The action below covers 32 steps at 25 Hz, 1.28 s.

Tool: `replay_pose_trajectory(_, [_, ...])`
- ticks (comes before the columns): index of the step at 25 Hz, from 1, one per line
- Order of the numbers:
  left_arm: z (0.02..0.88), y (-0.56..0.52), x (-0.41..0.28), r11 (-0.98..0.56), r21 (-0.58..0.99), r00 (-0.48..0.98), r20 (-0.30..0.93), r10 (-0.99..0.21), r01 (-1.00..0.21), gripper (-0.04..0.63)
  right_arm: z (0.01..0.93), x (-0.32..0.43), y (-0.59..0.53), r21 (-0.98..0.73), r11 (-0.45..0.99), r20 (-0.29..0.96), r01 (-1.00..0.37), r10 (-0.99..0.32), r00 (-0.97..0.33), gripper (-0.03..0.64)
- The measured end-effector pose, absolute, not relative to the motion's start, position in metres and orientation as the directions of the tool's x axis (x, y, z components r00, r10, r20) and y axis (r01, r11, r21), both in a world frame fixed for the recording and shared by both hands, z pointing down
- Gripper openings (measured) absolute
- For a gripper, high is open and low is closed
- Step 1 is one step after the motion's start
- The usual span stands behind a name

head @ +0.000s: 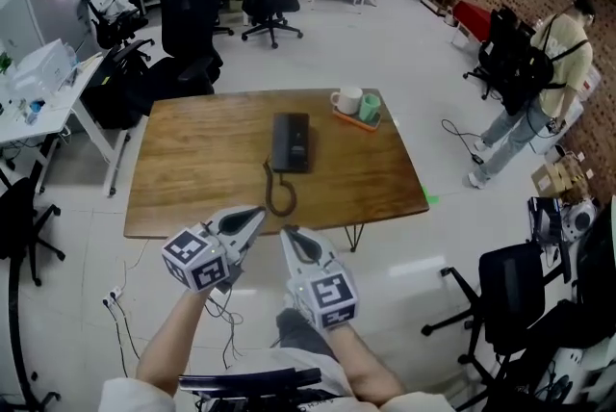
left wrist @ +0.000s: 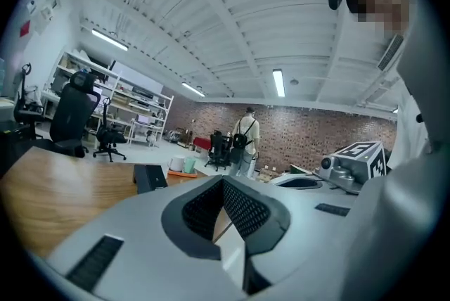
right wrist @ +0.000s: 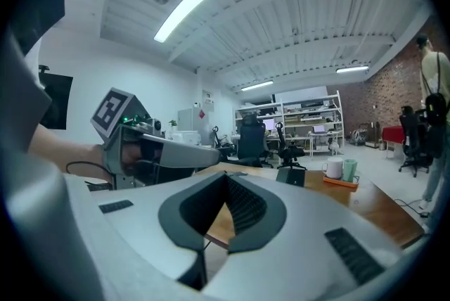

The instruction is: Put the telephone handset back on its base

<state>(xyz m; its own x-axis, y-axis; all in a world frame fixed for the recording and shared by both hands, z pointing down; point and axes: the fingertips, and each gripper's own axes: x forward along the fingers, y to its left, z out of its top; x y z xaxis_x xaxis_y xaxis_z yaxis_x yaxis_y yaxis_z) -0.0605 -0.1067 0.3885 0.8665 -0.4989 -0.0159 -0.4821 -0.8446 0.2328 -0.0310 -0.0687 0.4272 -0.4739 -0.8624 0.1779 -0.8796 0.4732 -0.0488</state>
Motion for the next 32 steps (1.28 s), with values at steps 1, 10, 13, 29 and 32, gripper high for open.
replay_pose_trajectory(1, [0.388,-0.096,-0.062,-0.843,0.228,0.864,-0.018,-0.504,-0.487,0.005,0.427,-0.034,-0.06,-0.046,0.476,0.178,-0.878,-0.861,-0.476,0.003])
replay_pose_trajectory(10, [0.38,-0.018,-0.084,-0.812,0.217,0.826,-0.042,-0.563,-0.542,0.005,0.42,-0.05,0.012,-0.012,0.481,0.176,-0.877,-0.862,-0.475,0.003])
replay_pose_trajectory(13, [0.372,0.004,-0.088,-0.805,0.18,0.811,-0.056,-0.582,-0.565,0.005,0.416,-0.051,0.033,-0.007,0.473,0.175,-0.881,-0.867,-0.467,0.003])
replay_pose_trajectory(29, [0.376,0.072,-0.072,-0.791,0.214,0.797,-0.078,-0.599,-0.574,0.005,0.41,-0.047,0.084,0.028,0.465,0.184,-0.885,-0.872,-0.453,0.002])
replay_pose_trajectory(32, [0.371,0.067,-0.072,-0.791,0.199,0.794,-0.089,-0.602,-0.578,0.005,0.406,-0.045,0.079,0.022,0.457,0.17,-0.889,-0.878,-0.447,0.002])
